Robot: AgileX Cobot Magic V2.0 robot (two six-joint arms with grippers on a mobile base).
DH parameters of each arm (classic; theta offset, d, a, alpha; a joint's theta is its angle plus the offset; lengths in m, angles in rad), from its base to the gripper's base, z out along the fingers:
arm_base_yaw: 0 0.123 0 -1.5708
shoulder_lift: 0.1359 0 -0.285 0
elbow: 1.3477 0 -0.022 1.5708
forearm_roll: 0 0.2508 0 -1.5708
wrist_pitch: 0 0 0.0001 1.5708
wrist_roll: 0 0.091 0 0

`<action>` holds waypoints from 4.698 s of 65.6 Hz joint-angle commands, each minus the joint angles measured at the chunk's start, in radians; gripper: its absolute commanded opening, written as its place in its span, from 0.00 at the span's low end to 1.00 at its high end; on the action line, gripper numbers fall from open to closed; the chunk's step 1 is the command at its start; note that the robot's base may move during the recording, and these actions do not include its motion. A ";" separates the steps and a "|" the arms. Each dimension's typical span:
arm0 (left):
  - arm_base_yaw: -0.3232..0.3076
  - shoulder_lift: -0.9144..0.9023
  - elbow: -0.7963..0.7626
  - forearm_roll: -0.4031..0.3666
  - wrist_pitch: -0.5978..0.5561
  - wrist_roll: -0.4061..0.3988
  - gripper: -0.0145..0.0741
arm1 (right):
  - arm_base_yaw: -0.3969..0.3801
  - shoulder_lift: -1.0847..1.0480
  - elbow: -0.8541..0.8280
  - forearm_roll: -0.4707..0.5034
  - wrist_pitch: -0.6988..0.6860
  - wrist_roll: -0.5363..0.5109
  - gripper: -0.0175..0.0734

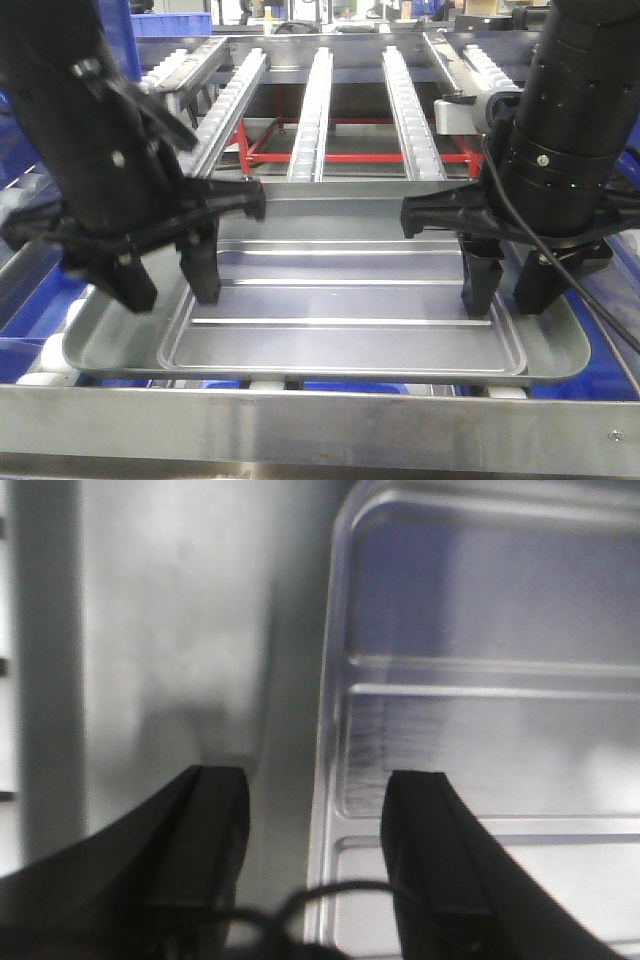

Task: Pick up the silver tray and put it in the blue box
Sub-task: 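Close the left and right grippers on the tray's side rims, then lift the silver tray off the conveyor with both grippers, then hold the tray level in both grippers while the base turns away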

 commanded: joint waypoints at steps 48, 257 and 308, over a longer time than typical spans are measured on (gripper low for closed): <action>0.007 -0.002 -0.029 -0.005 -0.042 -0.010 0.42 | -0.003 0.012 -0.031 0.002 -0.049 -0.009 0.59; -0.433 -0.527 0.144 0.255 0.413 -0.522 0.05 | 0.397 -0.533 0.149 -0.213 0.303 0.542 0.25; -0.433 -0.527 0.144 0.255 0.413 -0.522 0.05 | 0.397 -0.533 0.149 -0.213 0.341 0.542 0.25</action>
